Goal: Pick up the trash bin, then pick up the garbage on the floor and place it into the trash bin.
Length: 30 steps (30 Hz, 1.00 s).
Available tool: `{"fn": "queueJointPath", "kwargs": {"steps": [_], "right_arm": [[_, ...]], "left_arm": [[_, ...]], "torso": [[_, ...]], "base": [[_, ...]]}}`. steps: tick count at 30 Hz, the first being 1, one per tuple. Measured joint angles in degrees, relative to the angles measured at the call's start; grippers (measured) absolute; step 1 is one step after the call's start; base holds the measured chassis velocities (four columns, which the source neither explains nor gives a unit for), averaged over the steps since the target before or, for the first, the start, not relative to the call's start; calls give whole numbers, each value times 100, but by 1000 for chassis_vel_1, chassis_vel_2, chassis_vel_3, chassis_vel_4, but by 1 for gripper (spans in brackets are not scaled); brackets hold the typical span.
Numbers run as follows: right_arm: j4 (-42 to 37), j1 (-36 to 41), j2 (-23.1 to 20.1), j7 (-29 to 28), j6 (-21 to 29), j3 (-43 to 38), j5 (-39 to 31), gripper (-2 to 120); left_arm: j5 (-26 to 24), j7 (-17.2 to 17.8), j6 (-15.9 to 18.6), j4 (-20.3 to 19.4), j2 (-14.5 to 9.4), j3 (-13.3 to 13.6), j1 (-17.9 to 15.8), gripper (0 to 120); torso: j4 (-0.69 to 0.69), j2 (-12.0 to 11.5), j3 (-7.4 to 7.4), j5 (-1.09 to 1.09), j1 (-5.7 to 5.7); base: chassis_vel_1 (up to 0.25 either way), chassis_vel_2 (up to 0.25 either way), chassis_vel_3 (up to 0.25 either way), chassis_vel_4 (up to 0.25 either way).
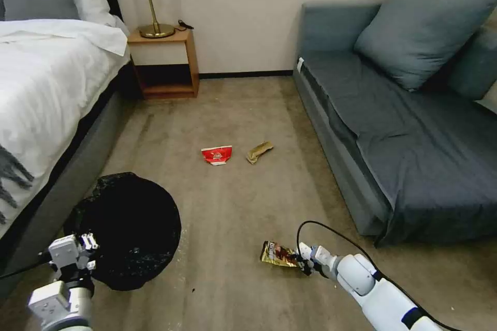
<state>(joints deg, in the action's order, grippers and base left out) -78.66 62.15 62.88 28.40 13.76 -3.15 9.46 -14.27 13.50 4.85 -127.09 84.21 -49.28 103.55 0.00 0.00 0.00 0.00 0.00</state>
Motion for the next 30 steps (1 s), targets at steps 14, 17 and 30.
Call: {"fn": "queueJointPath", "kwargs": {"steps": [14,17,30], "right_arm": [[-2351,10,43,-235,739,581,-2795,0],[-2731,-113,145,-440,937,857,-3548,0],[-2402,-1297,662,-1888,808,1901,-5690,0]], "left_arm": [[238,-128,77,71,70,89,-102,7],[246,-188,144,120,68,114,-139,7],[158,-951,144,182,238,213,-171,7]], "torso": [[1,0,0,-1,0],[1,0,0,-1,0],[1,0,0,0,0]], "base": [[0,0,0,0],[0,0,0,0],[0,0,0,0]]}}
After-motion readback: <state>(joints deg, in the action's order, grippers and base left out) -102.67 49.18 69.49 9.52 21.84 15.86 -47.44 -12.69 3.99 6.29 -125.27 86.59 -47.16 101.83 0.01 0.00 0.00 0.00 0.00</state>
